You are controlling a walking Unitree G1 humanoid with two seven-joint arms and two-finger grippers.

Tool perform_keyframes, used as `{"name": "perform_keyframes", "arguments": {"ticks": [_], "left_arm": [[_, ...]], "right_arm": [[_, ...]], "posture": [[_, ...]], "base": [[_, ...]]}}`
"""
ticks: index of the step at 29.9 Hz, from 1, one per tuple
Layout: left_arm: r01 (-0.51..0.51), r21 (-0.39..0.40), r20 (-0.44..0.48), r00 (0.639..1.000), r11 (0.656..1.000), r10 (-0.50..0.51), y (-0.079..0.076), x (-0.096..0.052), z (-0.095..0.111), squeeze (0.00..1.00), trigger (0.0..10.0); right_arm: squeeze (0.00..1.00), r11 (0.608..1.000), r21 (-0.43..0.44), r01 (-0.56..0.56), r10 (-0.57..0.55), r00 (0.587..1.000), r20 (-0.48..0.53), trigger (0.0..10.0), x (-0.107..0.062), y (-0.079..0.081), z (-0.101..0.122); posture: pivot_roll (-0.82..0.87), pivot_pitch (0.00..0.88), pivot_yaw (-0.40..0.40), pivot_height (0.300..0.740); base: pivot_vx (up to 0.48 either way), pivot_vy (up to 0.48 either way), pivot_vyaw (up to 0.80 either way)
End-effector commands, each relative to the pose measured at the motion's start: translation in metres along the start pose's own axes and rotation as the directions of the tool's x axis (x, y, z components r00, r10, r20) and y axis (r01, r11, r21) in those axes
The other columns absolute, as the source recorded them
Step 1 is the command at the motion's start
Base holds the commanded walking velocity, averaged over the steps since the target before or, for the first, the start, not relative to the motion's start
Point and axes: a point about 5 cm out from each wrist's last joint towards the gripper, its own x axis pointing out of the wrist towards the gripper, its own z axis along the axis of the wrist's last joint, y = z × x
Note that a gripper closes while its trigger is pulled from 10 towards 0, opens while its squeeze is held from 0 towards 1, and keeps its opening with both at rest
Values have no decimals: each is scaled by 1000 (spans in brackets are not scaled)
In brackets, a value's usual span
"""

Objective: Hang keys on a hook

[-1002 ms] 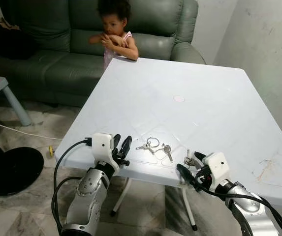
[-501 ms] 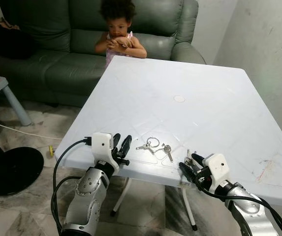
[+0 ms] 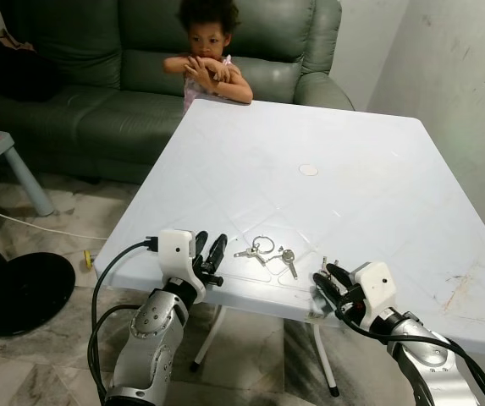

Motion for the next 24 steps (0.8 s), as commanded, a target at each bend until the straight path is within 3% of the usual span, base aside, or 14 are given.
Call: {"name": "perform_keyframes", "arguments": {"ticks": [1,17,18,19,20,21,23,24], "left_arm": [[15,7,10,1000,1000,-15,-4,0,3,0,10000],[12,3,11,1000,1000,-12,-5,0,3,0,10000],[11,3,11,1000,1000,-11,-5,0,3,0,10000],[9,2,12,1000,1000,-9,-5,0,3,0,10000],[9,2,12,1000,1000,-9,-5,0,3,0,10000],[8,2,12,1000,1000,-8,-5,0,3,0,10000],[8,1,13,1000,1000,-8,-5,0,4,0,10000],[8,1,13,1000,1000,-8,-5,0,4,0,10000]], "right_arm": [[0,1000,7,18,-18,1000,7,0,-1,-5,1],[0,1000,12,29,-29,1000,5,0,-2,-6,0],[0,999,16,32,-32,999,4,2510,-1,-7,0],[0,999,19,33,-34,999,4,3608,-1,-7,0],[0,999,19,33,-34,999,4,3608,-1,-7,0],[0,999,16,40,-40,999,-10,10000,-1,-8,-2],[0,998,38,46,-46,999,-14,10000,0,-9,-3],[82,997,61,50,-49,999,-11,10000,0,-9,-3]], "posture": [[93,0,-59,740],[96,0,-64,740],[96,0,-64,740],[96,0,-64,740],[96,0,-64,740],[96,0,-64,740],[96,0,-64,740],[96,0,-64,740]], "base": [[0,0,0],[0,0,0],[0,0,0],[0,0,0],[0,0,0],[0,0,0],[0,0,0],[0,0,0]]}}
